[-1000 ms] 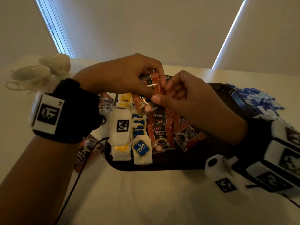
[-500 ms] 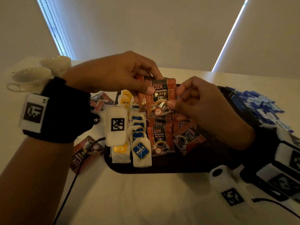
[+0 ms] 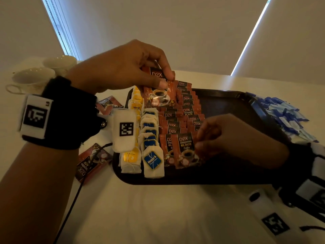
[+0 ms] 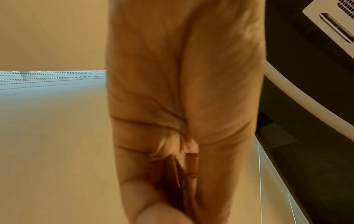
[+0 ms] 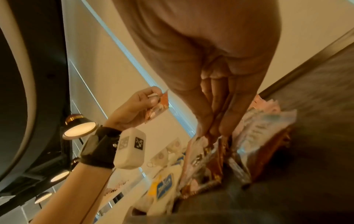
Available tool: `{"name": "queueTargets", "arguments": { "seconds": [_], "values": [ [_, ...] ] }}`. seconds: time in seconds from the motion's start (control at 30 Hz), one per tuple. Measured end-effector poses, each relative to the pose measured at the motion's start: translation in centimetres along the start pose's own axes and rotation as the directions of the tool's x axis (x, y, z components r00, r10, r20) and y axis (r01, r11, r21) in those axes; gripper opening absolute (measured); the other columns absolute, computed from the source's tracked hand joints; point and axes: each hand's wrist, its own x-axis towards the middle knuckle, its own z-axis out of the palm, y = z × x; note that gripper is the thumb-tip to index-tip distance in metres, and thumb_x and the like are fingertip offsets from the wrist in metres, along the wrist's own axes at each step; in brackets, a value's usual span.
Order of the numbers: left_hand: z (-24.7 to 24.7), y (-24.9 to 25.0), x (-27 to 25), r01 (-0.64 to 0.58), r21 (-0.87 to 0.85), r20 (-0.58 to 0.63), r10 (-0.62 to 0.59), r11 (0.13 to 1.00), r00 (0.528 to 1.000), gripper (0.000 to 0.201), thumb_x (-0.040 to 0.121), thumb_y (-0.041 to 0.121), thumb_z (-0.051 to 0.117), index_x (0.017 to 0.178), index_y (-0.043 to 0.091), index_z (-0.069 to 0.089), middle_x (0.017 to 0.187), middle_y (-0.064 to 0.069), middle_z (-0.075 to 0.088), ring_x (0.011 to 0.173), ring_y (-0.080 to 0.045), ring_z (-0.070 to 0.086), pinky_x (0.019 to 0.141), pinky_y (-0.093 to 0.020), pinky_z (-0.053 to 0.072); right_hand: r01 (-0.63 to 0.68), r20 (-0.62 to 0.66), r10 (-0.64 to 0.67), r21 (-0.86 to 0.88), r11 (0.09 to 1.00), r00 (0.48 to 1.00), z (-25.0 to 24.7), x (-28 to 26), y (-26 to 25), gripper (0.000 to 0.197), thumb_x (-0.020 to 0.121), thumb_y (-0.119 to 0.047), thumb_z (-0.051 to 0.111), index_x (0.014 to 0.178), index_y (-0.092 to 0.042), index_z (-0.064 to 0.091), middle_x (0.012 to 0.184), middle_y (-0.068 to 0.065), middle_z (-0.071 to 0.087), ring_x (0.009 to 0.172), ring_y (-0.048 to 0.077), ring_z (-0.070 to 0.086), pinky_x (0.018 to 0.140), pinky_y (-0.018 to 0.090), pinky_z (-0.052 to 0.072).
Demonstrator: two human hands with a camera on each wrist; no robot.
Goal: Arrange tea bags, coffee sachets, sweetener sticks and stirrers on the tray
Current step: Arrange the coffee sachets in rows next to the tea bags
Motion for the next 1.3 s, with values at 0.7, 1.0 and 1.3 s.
{"name": "queueTargets", "arguments": {
  "seconds": [0.7, 1.0, 1.3],
  "values": [
    [-0.1, 0.0, -0.1, -0.008, 0.047, 0.000, 0.008, 0.999, 1.000, 0.018, 0.074, 0.022, 0.068, 0.092, 0.020, 0.063, 0.089, 0.017, 0.071, 0.088, 0.001, 0.067, 0.060, -0.017, 0.056, 0.261, 0.195, -0.186, -0.497, 0.828, 0.963, 3.4, 0.9, -1.4, 0.032, 0.073, -0.030, 0.077, 0.094, -0.027, 0.053, 0.080, -0.018, 0.046, 0.073, -0.001, 0.047, 0.062, 0.013, 0.035],
    [-0.2, 0.0, -0.1, 0.006, 0.040, 0.006, -0.006, 0.999, 1.000, 0.018, 0.075, 0.021, 0.067, 0.092, 0.020, 0.063, 0.092, 0.017, 0.071, 0.090, 0.002, 0.067, 0.060, -0.016, 0.055, 0.274, 0.211, -0.188, -0.527, 0.805, 0.959, 3.3, 2.3, -1.5, 0.029, 0.075, -0.031, 0.075, 0.093, -0.028, 0.052, 0.083, -0.019, 0.043, 0.073, -0.002, 0.044, 0.060, 0.012, 0.031],
    [-0.3, 0.2, -0.3, 0.000, 0.046, 0.022, -0.001, 0.999, 1.000, 0.024, 0.069, 0.028, 0.065, 0.092, 0.022, 0.062, 0.087, 0.024, 0.070, 0.085, 0.001, 0.068, 0.057, -0.015, 0.054, -0.103, -0.055, 0.088, -0.655, 0.748, 0.995, -1.4, 0.1, -0.3, 0.031, 0.078, -0.051, 0.065, 0.087, -0.031, 0.042, 0.083, -0.013, 0.051, 0.073, 0.001, 0.050, 0.064, 0.020, 0.041]
  ]
}}
